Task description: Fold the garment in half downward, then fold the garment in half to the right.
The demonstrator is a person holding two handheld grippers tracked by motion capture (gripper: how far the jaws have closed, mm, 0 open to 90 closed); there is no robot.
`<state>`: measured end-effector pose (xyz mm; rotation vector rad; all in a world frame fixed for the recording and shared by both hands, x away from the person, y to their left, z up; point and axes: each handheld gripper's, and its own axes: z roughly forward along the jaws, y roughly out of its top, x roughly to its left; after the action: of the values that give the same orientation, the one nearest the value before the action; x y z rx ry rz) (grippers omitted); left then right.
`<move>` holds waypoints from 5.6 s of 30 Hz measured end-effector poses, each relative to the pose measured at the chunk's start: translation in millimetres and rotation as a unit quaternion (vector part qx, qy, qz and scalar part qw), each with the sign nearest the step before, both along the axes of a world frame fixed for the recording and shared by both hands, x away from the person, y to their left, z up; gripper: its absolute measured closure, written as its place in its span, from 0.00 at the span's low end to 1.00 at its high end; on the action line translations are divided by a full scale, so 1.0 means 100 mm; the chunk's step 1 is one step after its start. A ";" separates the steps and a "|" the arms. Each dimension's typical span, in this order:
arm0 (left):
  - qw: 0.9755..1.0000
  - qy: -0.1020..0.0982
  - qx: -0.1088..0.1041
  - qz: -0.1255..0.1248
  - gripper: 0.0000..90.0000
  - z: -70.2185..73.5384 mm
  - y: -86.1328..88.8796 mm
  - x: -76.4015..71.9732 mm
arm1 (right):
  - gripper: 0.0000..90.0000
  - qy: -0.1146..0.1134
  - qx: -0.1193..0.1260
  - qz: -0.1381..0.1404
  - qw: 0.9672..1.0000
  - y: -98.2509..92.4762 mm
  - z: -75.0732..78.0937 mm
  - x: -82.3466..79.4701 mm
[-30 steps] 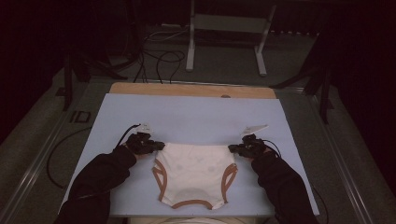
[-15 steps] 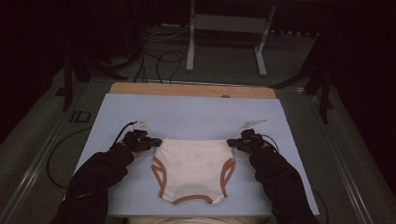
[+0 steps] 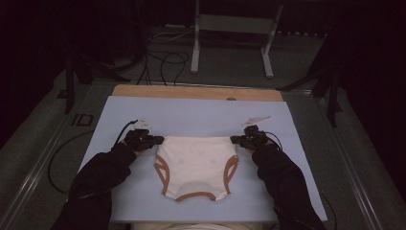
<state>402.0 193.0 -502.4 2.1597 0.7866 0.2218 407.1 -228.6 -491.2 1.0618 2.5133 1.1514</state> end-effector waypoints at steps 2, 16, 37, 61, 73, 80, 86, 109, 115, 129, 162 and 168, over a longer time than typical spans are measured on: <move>1.000 0.000 0.001 0.003 0.97 0.00 0.00 0.03 | 0.99 -0.001 0.000 -0.003 1.000 0.01 -0.01 0.02; 1.000 -0.007 0.008 0.017 0.97 -0.03 -0.01 0.17 | 0.99 0.000 -0.004 -0.023 1.000 0.06 -0.03 0.18; 0.999 -0.010 0.024 0.039 0.97 -0.12 -0.09 0.36 | 0.99 0.001 -0.014 -0.045 0.999 0.09 -0.06 0.36; 0.998 -0.010 0.044 0.054 0.91 -0.12 -0.17 0.40 | 0.97 0.007 -0.017 -0.051 0.999 0.10 -0.10 0.42; 0.997 -0.006 0.027 0.066 0.47 -0.06 -0.14 0.38 | 0.40 0.009 0.007 -0.054 0.998 0.08 -0.03 0.42; 0.998 0.003 0.011 0.056 0.18 0.02 -0.14 0.35 | 0.26 0.012 0.026 -0.049 0.998 0.08 0.01 0.38; 0.999 0.012 -0.017 0.031 0.02 0.09 -0.10 0.30 | 0.15 0.014 0.040 -0.038 0.998 0.09 0.05 0.33; 0.998 -0.029 -0.037 -0.034 0.00 0.34 -0.04 -0.26 | 0.13 -0.018 0.035 -0.011 0.999 0.27 0.19 0.19; 0.998 -0.035 -0.034 -0.048 0.00 0.39 -0.07 -0.38 | 0.13 -0.017 0.033 -0.004 0.999 0.35 0.24 0.18; 0.994 -0.069 -0.020 -0.078 0.00 0.46 -0.19 -0.79 | 0.13 -0.016 0.041 0.027 0.999 0.60 0.38 0.18; 0.981 -0.070 0.074 -0.163 0.15 0.02 -0.44 -1.07 | 0.11 0.004 0.042 0.089 0.995 1.30 0.28 0.22; 0.976 -0.061 0.098 -0.185 0.20 -0.07 -0.45 -1.07 | 0.11 0.012 0.037 0.099 0.994 1.43 0.22 0.22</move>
<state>295.0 147.6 -509.1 2.4058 0.2917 0.2434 429.2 -85.3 -468.9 0.8614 2.6625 1.3010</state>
